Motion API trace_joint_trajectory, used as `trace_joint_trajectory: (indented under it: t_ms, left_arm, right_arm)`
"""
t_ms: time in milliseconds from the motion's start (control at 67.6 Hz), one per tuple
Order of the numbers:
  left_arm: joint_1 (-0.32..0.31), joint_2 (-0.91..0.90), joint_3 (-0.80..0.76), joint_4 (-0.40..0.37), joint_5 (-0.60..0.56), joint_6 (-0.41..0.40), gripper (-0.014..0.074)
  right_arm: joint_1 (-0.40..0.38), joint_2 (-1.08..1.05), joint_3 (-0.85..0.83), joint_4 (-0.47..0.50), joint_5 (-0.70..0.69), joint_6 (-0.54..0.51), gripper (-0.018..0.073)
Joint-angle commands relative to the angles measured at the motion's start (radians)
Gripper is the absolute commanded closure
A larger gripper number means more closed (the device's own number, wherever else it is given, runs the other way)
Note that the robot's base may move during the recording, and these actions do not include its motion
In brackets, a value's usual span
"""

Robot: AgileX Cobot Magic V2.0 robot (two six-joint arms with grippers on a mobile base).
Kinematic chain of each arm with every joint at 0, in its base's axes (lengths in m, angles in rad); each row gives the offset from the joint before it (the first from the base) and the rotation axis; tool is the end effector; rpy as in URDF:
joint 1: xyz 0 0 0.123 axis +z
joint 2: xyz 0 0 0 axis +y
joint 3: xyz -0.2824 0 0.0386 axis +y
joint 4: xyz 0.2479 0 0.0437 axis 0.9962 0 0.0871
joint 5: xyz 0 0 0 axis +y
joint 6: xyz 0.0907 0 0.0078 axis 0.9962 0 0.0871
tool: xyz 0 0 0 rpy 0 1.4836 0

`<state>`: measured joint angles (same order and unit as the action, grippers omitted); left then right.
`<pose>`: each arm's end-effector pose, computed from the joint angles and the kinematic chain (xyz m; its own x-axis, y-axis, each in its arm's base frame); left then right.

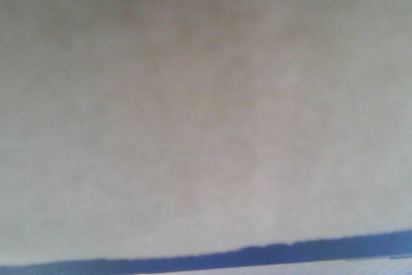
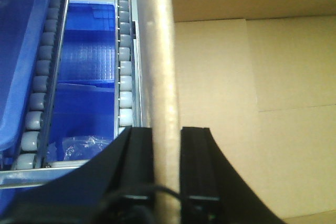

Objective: Grab box from left shelf to table start

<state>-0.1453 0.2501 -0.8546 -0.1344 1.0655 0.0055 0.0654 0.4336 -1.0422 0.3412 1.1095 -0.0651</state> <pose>-0.0022 -0.0105 0.3743 -0.3722 -0.0056 -0.9281 0.2301 0.9682 -0.0981 0.0168 0.0285 0.4212 -0.4085 0.0608 -0.9108 -0.3028 0.9322 0.1980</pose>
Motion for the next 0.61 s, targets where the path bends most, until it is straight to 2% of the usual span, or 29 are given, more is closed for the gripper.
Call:
trace_joint_trajectory:
  t_ms: [0,296,592]
  left_arm:
    - [-0.01,0.012,-0.081,-0.11,-0.165,0.021,0.0697]
    - [-0.01,0.012,-0.246,-0.079,-0.101,0.021,0.0697]
    - [-0.01,-0.015,-0.301,-0.079,-0.071,0.021,0.0697]
  right_arm:
    - [0.003,0.011,-0.032,0.125,-0.125,0.003,0.0492]
    - [0.003,0.011,-0.032,0.125,-0.125,0.003,0.0492]
    - [0.003,0.011,-0.032,0.125,-0.125,0.003,0.0492]
